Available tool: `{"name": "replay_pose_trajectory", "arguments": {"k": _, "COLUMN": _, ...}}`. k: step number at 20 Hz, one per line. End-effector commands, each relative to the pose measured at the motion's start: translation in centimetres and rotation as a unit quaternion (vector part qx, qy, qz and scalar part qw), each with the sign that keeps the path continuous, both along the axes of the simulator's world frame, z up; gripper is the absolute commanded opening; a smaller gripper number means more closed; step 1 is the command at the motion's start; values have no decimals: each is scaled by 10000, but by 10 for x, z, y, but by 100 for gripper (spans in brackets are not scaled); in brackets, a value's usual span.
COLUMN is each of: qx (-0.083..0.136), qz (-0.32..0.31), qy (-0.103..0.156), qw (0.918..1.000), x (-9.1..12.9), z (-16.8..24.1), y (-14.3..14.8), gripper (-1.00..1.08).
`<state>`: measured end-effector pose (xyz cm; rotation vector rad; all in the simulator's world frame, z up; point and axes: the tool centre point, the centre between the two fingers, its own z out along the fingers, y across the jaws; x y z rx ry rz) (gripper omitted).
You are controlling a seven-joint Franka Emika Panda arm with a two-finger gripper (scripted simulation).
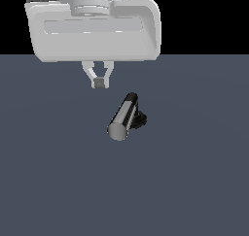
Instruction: Turn on the faucet by rotating a designated handle.
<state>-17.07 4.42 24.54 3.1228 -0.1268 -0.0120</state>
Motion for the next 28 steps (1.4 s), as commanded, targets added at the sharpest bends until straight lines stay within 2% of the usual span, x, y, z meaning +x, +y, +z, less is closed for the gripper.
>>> {"name": "replay_pose_trajectory", "arguments": {"k": 1, "qx": 15, "qz": -32, "qy": -9, "qw": 10000, "x": 7, "z": -19, "y": 3, "gripper": -100}}
{"name": "replay_pose_trajectory", "arguments": {"k": 15, "qx": 75, "qz": -176, "qy": -33, "qw": 9998, "x": 46, "z": -108, "y": 19, "gripper": -100}}
{"name": "replay_pose_trajectory", "arguments": {"k": 28, "qx": 80, "qz": -228, "qy": -43, "qw": 9997, "x": 62, "z": -139, "y": 24, "gripper": -100}}
